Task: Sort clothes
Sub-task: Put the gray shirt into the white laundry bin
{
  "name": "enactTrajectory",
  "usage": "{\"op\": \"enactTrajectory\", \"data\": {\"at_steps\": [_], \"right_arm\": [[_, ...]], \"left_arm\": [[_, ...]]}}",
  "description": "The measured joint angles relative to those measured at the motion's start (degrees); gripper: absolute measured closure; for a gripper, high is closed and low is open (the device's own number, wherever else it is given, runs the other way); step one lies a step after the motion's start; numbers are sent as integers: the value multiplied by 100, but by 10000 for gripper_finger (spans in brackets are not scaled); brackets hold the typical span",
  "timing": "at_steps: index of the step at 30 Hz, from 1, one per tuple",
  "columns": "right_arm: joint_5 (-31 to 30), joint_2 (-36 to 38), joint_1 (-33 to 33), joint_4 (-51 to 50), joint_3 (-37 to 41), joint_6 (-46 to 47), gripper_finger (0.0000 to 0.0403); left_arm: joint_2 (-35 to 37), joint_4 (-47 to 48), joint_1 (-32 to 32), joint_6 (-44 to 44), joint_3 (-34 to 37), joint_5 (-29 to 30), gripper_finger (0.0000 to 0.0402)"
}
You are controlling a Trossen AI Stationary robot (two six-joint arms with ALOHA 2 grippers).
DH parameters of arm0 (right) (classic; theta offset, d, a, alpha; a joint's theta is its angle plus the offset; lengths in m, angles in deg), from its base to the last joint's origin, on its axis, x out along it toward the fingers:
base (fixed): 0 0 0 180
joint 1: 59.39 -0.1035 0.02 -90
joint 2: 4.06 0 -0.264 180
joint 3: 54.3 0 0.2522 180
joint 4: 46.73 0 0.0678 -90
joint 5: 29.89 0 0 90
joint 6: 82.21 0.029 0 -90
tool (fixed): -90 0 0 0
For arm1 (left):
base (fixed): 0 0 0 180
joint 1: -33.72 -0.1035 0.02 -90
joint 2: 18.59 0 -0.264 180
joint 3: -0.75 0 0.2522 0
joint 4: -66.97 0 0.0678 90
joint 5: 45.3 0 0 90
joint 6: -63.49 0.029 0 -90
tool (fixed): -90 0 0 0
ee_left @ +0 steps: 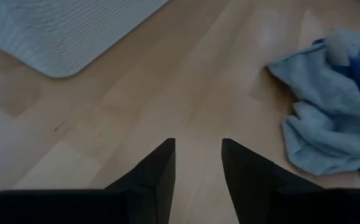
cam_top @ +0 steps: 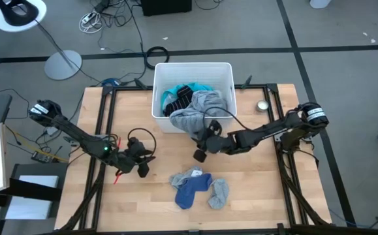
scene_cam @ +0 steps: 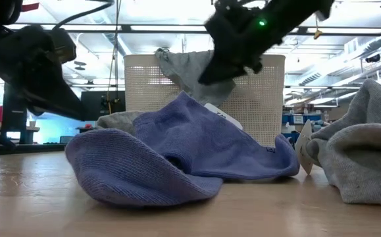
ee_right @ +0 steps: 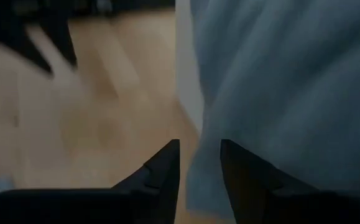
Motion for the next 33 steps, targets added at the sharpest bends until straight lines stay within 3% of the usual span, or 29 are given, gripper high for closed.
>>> {"op": "enactTrajectory", "data": {"at_steps": [4, 9, 22, 26, 33], "right_arm": [[-191, 0, 212, 561, -66, -470, 316], [-213, 0, 354, 553, -263, -632, 393], [-573, 0, 217, 781, -538, -1439, 401], [-903, 0, 108, -55, -938, -1617, 402], [-2360, 0, -796, -2113, -1261, -1712, 402]], "left_arm": [[0, -199, 0, 164, 0, -2, 265], [0, -216, -2, 166, 0, 0, 265], [2, -207, -2, 166, 0, -2, 265], [2, -207, 0, 155, 0, -2, 265], [1, -201, -1, 155, 0, -2, 265]]}}
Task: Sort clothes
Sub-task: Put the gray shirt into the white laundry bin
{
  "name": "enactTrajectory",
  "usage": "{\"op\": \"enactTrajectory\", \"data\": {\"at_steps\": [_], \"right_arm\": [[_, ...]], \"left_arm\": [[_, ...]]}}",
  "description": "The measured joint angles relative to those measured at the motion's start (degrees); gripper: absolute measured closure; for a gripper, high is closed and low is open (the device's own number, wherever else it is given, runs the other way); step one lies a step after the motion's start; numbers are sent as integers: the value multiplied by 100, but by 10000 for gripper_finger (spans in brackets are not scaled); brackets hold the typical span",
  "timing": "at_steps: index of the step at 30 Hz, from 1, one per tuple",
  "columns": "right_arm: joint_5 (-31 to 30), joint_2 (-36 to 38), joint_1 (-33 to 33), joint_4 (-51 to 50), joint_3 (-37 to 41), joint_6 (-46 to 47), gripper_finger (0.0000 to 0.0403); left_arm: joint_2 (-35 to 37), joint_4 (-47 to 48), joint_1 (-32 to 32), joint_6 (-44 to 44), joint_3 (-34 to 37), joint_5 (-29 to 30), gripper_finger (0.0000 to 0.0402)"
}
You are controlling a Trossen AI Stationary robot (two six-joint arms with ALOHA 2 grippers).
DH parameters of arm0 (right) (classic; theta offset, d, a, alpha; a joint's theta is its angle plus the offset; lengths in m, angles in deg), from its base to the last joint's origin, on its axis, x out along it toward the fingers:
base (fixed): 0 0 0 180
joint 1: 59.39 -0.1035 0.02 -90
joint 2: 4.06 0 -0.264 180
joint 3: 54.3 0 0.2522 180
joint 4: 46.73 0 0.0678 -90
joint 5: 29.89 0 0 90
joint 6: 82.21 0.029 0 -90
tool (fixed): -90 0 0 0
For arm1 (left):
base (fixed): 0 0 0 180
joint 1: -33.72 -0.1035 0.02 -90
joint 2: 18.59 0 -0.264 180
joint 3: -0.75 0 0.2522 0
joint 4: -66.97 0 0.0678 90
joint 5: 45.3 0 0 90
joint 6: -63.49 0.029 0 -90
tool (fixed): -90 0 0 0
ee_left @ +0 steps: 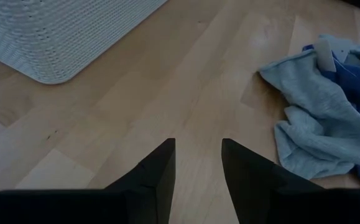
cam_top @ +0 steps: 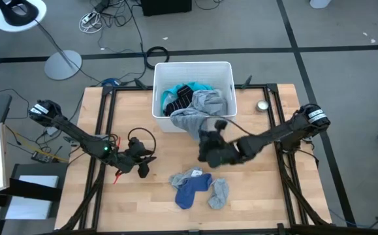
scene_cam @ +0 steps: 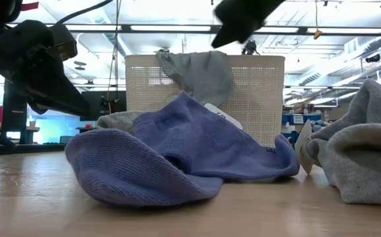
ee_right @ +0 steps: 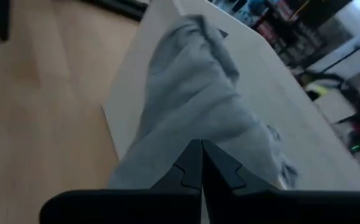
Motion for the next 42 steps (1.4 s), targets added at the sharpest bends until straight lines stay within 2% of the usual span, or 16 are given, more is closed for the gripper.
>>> {"op": "enactTrajectory", "data": {"at_steps": [3, 8, 11, 14, 17, 25, 29, 36, 42], "right_arm": [[18, 0, -298, -578, -2, 213, 402], [648, -2, -281, -1251, 111, 734, 383], [1485, -4, -216, -1316, 111, 454, 358], [1727, -4, -178, -1302, 111, 171, 327], [1725, -18, -124, -1293, 111, -443, 293], [1726, -22, 64, -1284, 111, -3250, 238], [1777, -24, 311, -1138, 111, -4311, 235], [1903, -26, 828, -842, 111, -5616, 238], [1535, -26, 1024, -466, 111, -6756, 244]], "left_arm": [[1, 2, -1, 9, 0, 0, 265], [1, -7, 0, -2, 0, 0, 265], [1, -25, 1, -31, 0, 0, 265], [2, -77, 0, -27, 0, 0, 265], [1, -149, -1, -19, 0, 0, 265], [2, -142, 0, -13, 0, 2, 265], [2, -140, 0, -13, 0, 0, 265], [2, -140, 1, -13, 0, 0, 265], [0, -138, -2, -13, 0, 2, 265]]}}
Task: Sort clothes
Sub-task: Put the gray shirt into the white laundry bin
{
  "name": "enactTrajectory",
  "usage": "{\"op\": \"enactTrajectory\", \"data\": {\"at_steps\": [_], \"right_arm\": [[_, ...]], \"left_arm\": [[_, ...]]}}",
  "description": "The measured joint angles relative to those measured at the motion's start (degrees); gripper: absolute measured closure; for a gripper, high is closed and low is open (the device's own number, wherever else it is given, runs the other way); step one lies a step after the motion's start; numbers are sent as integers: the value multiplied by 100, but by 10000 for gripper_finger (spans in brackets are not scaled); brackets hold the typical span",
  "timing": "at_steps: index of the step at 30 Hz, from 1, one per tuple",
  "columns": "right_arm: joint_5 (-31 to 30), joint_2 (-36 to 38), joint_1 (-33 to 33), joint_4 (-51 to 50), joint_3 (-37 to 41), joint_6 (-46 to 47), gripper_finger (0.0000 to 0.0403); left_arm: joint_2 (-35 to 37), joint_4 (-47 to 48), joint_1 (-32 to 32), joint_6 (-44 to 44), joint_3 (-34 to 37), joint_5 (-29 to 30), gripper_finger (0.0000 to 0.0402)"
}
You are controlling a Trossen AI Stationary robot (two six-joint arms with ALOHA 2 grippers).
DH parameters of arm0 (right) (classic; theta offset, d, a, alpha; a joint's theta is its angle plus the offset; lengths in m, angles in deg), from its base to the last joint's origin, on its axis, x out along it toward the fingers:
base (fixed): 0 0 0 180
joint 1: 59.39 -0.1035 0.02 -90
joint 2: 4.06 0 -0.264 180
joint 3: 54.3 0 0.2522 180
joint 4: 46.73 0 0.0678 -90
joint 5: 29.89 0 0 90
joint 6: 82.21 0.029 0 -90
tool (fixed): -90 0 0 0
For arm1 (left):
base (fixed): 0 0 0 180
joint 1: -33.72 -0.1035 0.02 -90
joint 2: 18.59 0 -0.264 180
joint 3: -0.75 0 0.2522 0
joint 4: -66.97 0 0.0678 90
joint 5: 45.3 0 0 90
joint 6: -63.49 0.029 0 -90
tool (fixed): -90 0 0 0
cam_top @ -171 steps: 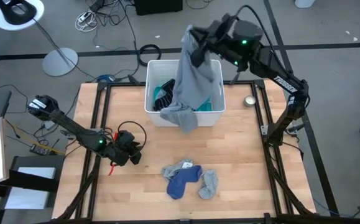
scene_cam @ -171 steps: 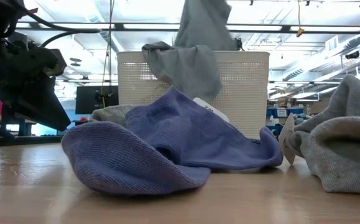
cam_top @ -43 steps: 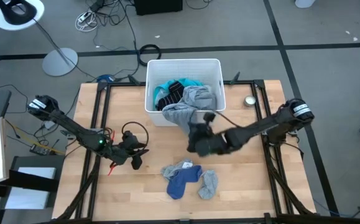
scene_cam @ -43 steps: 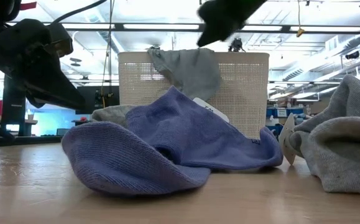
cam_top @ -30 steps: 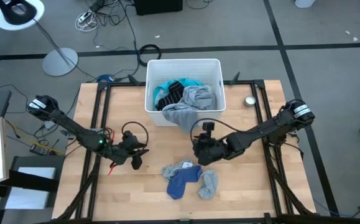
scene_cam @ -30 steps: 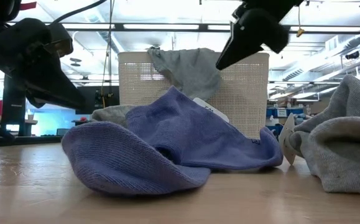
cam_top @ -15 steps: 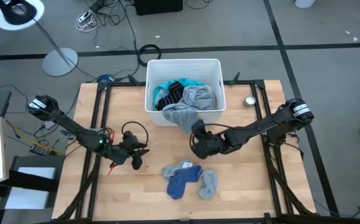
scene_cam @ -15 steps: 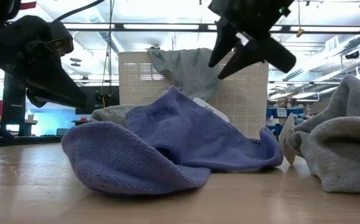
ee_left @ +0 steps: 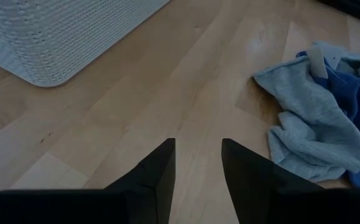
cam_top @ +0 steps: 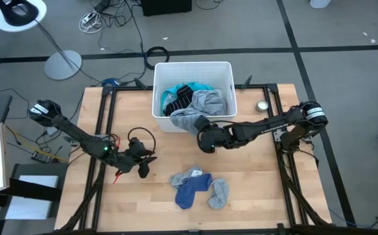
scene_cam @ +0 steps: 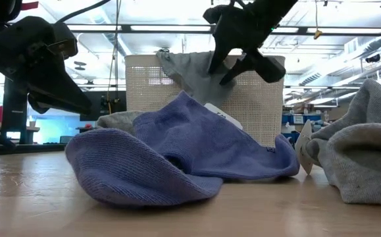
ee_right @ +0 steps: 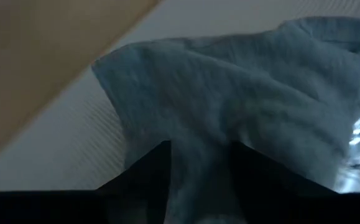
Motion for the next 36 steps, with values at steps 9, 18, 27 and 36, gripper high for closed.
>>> {"op": "enactTrajectory", "data": {"at_steps": [9, 18, 27, 36], "right_arm": [[-583, 0, -9, 699, 0, -811, 379], [-1184, -4, -96, 2531, 2, -1576, 399], [-2140, -2, 705, 5297, -17, -2043, 401], [-2596, -2, 1402, 5038, -36, -133, 402]], "left_arm": [[-1, 2, 1, 0, 0, 0, 265], [1, 1, 2, 0, 0, 0, 265], [0, -3, 1, -21, 0, 0, 265], [-1, -38, 1, -36, 0, 0, 265]]}}
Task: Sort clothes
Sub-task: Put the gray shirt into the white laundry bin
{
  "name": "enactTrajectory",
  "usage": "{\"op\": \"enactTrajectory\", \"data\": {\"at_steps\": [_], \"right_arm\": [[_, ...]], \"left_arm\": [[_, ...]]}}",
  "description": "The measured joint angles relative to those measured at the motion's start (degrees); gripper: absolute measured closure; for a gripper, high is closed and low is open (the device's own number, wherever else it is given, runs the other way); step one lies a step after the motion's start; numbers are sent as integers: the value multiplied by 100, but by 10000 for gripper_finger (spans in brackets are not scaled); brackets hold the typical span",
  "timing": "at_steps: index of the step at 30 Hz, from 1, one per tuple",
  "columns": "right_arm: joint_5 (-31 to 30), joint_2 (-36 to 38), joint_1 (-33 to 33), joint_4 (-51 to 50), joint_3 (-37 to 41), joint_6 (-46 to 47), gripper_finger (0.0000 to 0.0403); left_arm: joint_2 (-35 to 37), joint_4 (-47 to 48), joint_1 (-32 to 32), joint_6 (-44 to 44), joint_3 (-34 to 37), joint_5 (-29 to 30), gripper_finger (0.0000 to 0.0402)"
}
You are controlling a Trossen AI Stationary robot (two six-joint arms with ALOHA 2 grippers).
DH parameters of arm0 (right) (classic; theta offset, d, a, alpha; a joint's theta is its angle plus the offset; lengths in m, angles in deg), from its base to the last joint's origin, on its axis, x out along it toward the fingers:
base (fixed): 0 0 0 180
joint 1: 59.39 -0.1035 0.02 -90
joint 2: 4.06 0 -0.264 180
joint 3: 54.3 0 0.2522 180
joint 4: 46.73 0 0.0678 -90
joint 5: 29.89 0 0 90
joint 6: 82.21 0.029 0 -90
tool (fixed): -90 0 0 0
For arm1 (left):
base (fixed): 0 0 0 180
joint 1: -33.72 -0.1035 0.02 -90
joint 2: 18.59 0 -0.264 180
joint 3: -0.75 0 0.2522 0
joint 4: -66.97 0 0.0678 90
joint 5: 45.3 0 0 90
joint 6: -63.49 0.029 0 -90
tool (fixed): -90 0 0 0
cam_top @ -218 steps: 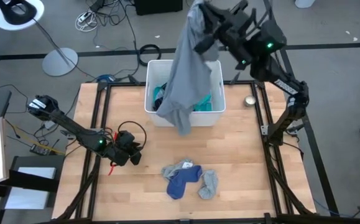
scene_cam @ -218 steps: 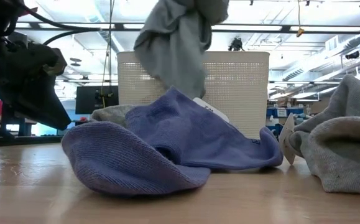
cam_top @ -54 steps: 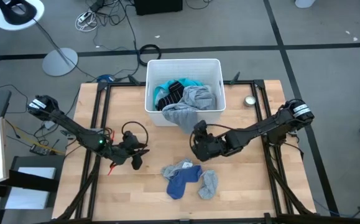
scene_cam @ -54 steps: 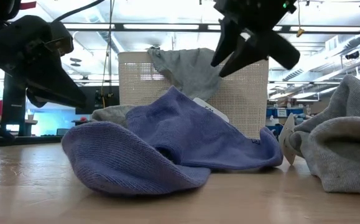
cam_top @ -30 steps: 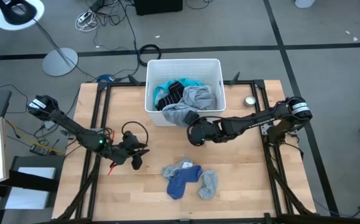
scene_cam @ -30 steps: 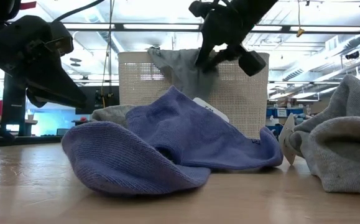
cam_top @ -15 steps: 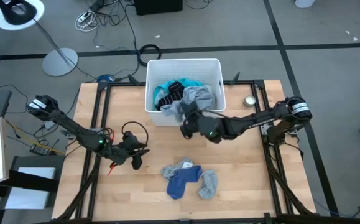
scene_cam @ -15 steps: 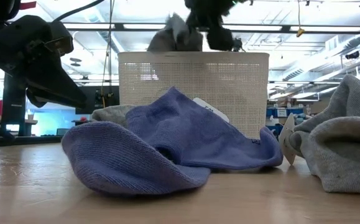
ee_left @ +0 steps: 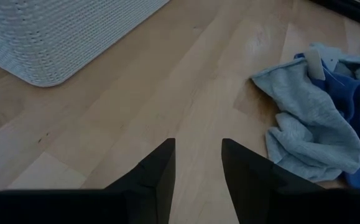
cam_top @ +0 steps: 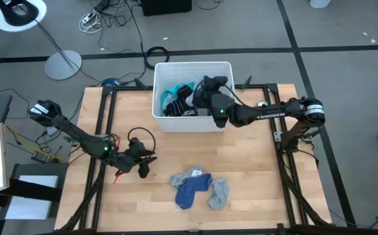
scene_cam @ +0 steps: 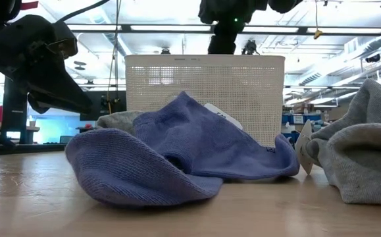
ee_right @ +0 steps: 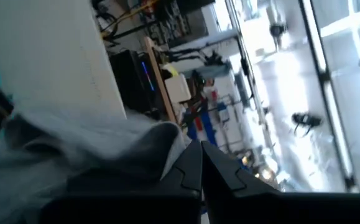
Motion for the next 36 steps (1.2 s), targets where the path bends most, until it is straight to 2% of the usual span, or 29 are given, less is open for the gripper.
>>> {"op": "enactTrajectory", "data": {"at_steps": [4, 7, 11, 14, 24, 27, 30, 36], "right_arm": [[258, 2, 178, -505, -2, 978, 402], [852, 2, 305, -1265, -2, 2444, 403], [2420, 3, 526, -2096, -2, 4646, 403], [3597, 2, 793, -2574, -2, 5958, 403], [6508, 3, 1820, -4203, -2, 8607, 403], [6895, 2, 2055, -4794, -2, 9041, 403], [6909, 2, 2168, -5192, -2, 9120, 402], [6901, 109, 2194, -4618, -2, 8831, 376]], "left_arm": [[0, 1, -1, -3, 0, 0, 265], [1, -8, 1, -1, 0, 0, 265], [2, -6, -1, -3, 0, 0, 265], [1, 12, 0, -3, 0, 0, 265], [2, 34, 1, -3, 0, 0, 265], [0, 34, 0, -4, 0, 1, 265], [1, 20, -1, -5, 0, 0, 265], [2, -17, 1, -5, 0, 0, 265]]}}
